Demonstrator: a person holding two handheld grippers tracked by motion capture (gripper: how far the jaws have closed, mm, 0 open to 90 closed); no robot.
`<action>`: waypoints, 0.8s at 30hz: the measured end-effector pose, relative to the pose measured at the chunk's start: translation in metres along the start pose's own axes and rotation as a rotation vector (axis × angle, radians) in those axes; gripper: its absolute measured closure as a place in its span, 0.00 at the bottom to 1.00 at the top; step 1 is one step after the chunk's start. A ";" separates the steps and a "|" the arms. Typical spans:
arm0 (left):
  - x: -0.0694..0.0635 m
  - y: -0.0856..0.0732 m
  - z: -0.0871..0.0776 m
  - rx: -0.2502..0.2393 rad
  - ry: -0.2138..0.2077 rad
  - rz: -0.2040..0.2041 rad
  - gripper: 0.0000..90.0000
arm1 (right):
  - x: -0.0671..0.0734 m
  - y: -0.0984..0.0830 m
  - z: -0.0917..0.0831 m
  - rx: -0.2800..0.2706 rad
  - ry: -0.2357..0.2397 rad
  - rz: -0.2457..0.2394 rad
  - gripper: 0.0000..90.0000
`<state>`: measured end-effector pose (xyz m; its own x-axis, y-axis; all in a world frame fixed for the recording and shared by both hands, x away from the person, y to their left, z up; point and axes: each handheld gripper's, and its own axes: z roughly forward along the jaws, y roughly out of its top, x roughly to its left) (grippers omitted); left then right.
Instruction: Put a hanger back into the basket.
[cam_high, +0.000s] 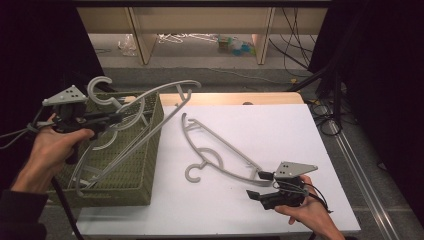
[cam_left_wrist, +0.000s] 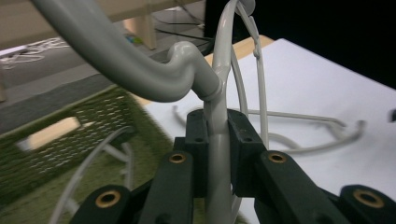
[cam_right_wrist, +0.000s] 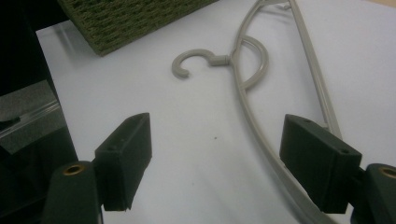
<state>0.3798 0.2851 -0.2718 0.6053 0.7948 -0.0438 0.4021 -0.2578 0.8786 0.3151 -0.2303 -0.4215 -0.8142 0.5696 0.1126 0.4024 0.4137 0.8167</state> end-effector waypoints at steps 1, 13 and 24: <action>0.005 0.000 0.000 0.001 0.008 -0.010 0.89 | 0.000 0.000 0.000 0.002 0.002 0.003 0.28; 0.047 -0.016 0.002 -0.012 0.107 -0.067 0.89 | 0.000 -0.001 0.002 0.011 -0.004 0.005 0.24; 0.076 -0.028 0.009 0.008 0.158 -0.051 0.89 | -0.001 -0.001 0.001 0.013 -0.008 0.008 0.25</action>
<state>0.4208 0.3474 -0.3043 0.4685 0.8834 -0.0123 0.4354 -0.2188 0.8732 0.3164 -0.2307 -0.4231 -0.8074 0.5787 0.1149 0.4145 0.4177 0.8085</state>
